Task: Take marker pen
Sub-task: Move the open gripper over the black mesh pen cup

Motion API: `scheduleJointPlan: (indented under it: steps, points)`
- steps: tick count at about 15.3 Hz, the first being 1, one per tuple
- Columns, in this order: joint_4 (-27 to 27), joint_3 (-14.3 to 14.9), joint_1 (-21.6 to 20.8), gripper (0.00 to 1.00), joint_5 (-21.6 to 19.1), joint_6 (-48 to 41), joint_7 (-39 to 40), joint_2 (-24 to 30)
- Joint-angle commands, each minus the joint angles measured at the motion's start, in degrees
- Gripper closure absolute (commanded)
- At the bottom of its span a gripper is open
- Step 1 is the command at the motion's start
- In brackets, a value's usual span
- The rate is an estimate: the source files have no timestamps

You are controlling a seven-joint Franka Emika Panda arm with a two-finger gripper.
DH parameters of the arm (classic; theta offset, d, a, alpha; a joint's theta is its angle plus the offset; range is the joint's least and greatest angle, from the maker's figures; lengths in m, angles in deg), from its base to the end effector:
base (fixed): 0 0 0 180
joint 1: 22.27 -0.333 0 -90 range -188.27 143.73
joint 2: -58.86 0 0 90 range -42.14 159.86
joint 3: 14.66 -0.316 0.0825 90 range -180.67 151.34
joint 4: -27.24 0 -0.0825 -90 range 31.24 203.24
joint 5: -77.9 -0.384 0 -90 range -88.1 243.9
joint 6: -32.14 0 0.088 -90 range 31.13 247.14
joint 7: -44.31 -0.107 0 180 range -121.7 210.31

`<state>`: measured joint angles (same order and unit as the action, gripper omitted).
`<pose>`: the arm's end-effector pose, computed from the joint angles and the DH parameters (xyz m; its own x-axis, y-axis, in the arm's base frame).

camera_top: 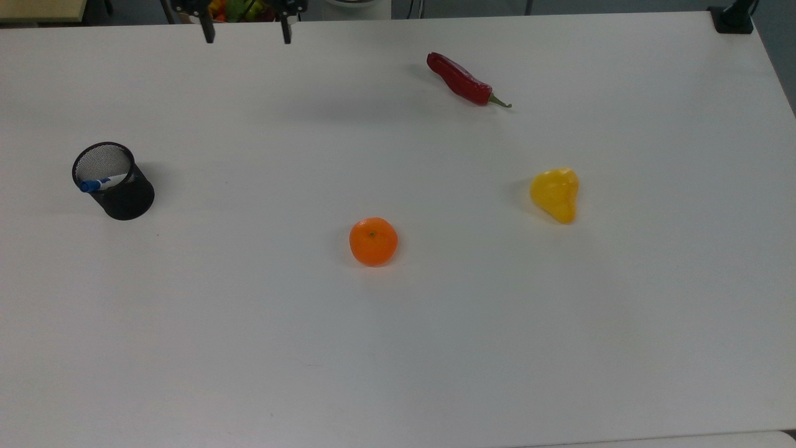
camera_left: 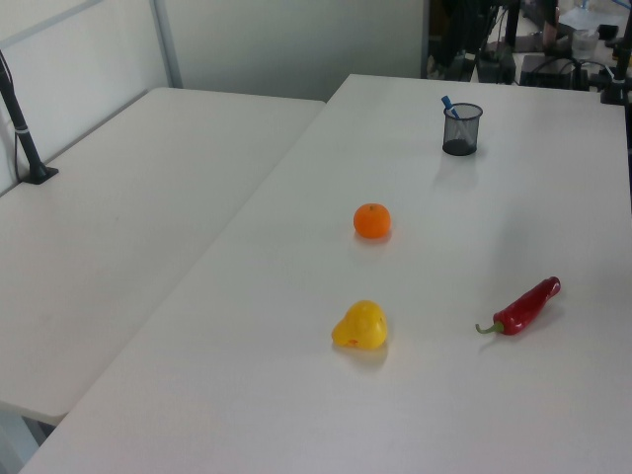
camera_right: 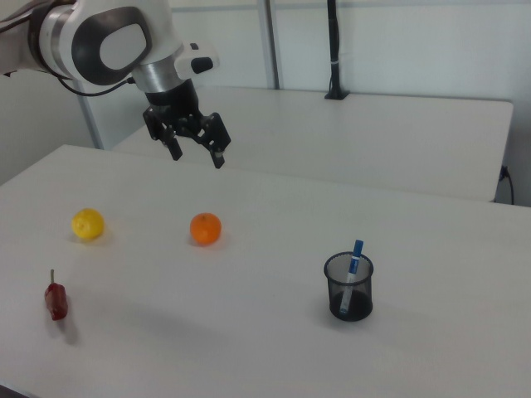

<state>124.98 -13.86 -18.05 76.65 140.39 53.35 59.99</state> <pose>0.5729 -0.0488 0.6013 0.9771 0.0650 0.2026 0.0643 -0.9979 0.0100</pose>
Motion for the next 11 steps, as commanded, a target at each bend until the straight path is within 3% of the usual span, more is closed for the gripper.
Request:
scheduleJointPlan:
  steps: [1,11]
  points:
    - [0.3,1.8,0.3,0.0,0.5,5.5,-0.2,-0.2]
    - [0.4,9.2,1.1,0.0,0.6,18.7,-0.8,-4.6]
